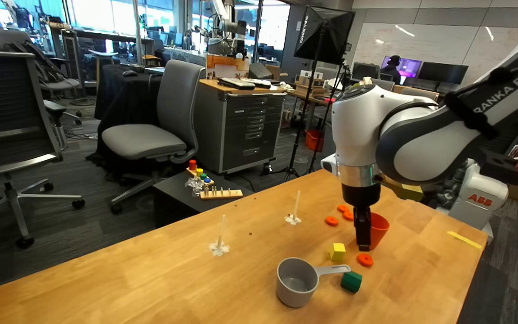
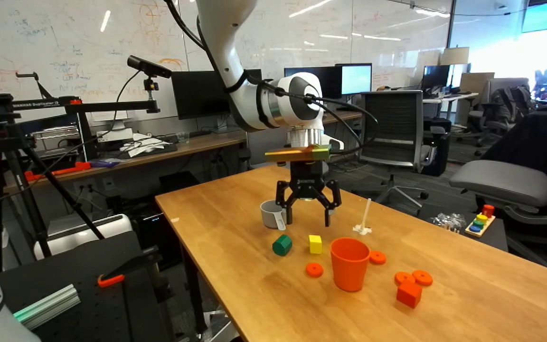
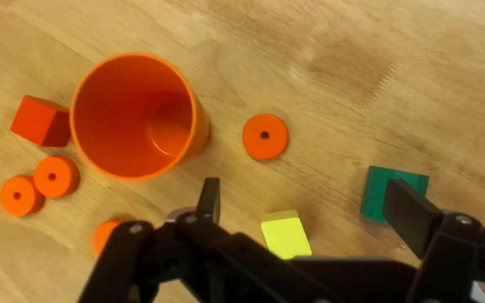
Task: Pick up the yellow, green and orange objects and put them in the pot
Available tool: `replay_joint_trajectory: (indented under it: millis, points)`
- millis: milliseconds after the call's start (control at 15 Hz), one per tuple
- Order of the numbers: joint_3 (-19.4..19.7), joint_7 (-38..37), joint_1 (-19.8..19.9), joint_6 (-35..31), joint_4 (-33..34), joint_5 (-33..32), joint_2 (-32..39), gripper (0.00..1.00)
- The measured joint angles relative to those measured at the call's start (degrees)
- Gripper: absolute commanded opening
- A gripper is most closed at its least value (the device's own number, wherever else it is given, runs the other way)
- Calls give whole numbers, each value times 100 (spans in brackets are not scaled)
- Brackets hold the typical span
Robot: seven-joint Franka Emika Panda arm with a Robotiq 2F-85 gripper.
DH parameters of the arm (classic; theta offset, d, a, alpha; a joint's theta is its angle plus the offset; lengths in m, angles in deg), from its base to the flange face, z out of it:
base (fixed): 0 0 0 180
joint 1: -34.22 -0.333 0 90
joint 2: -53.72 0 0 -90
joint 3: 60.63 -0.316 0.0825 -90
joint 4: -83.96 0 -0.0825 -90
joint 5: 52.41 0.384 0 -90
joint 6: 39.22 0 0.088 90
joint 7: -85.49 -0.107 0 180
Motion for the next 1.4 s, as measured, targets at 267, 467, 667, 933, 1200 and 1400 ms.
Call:
replay_joint_trajectory:
  millis: [267,467,667,933,1200,1400]
  points:
    - [-37,26,-201,9,373,7,397,100]
    - [-51,209,-202,19,750,27,857,100]
    - [-50,420,-187,145,1196,30,1320,100]
    - [-51,702,-188,419,1838,38,1840,100]
    - [-88,941,-198,829,2224,85,2036,69]
    - [-111,1004,-197,1029,2366,178,2064,48]
